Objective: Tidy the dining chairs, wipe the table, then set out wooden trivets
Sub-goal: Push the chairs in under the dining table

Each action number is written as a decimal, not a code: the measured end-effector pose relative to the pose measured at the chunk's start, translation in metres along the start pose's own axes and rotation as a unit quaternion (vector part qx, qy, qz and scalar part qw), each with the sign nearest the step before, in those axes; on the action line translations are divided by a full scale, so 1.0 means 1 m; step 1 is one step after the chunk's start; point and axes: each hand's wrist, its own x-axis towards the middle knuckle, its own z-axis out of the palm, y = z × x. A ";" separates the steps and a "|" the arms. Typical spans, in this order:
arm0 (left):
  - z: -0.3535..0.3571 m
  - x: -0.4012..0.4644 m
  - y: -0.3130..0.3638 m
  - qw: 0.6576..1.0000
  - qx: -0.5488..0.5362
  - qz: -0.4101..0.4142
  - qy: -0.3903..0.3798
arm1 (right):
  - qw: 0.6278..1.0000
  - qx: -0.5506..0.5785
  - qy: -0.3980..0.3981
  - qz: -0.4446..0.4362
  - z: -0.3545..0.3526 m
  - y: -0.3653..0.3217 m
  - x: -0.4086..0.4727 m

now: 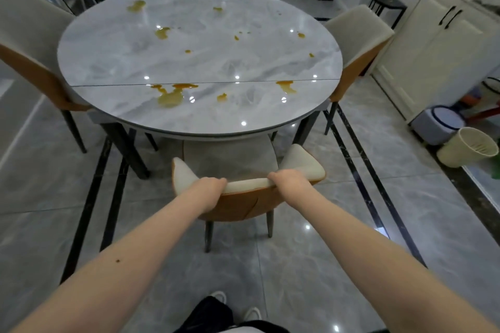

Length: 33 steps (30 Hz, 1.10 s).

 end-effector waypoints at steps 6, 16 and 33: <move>-0.003 0.000 0.001 1.000 -0.004 0.002 -0.014 | 1.000 -0.001 -0.003 0.001 0.002 0.000 0.001; -0.047 0.025 0.026 0.994 -0.015 0.105 0.013 | 0.976 0.206 0.053 0.043 -0.011 0.028 -0.032; -0.063 0.037 0.268 0.923 0.070 0.378 -0.018 | 0.868 0.311 0.166 0.350 0.076 0.134 -0.207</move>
